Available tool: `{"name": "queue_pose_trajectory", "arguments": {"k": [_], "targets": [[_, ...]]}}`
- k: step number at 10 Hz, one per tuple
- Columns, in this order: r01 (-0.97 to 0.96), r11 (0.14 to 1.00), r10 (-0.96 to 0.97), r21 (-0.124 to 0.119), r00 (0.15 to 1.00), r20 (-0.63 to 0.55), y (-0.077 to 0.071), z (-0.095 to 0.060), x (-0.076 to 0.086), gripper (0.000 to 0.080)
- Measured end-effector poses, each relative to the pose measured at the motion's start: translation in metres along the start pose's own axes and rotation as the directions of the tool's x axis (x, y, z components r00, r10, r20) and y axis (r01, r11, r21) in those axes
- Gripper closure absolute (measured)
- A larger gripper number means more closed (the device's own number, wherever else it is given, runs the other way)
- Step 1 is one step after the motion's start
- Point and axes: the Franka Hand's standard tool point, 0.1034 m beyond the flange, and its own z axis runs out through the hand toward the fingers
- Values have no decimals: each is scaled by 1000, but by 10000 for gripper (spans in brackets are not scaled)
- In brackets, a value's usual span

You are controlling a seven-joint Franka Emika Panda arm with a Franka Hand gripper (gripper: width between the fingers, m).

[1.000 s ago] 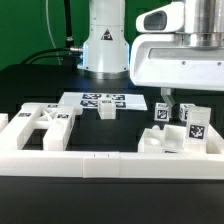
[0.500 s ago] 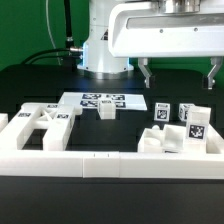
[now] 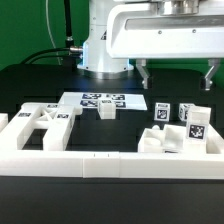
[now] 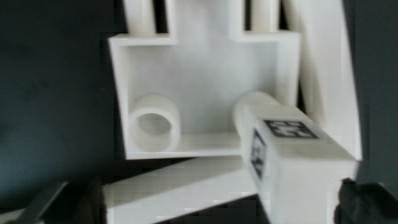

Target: Assemble chair

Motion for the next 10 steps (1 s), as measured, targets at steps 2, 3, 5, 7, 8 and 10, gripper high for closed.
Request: {"name": "queue_pose_trajectory", "arguments": {"k": [2,3,5,7,8,10], "targets": [[132,991,-132,-13,991,-12,33,5,-15,150],[228,973,-228,-23,973,-24,46,7,-17,150],[258,966,-258,-27,966,-28,52,10,-20,150],[257,966,-258,-27,966,-27,53,11,-20,150],[252,967,-253,-28,967,-32,55,13,-22,150],[263,964,-265,-42,964,-36,73,29,-50,150]]}}
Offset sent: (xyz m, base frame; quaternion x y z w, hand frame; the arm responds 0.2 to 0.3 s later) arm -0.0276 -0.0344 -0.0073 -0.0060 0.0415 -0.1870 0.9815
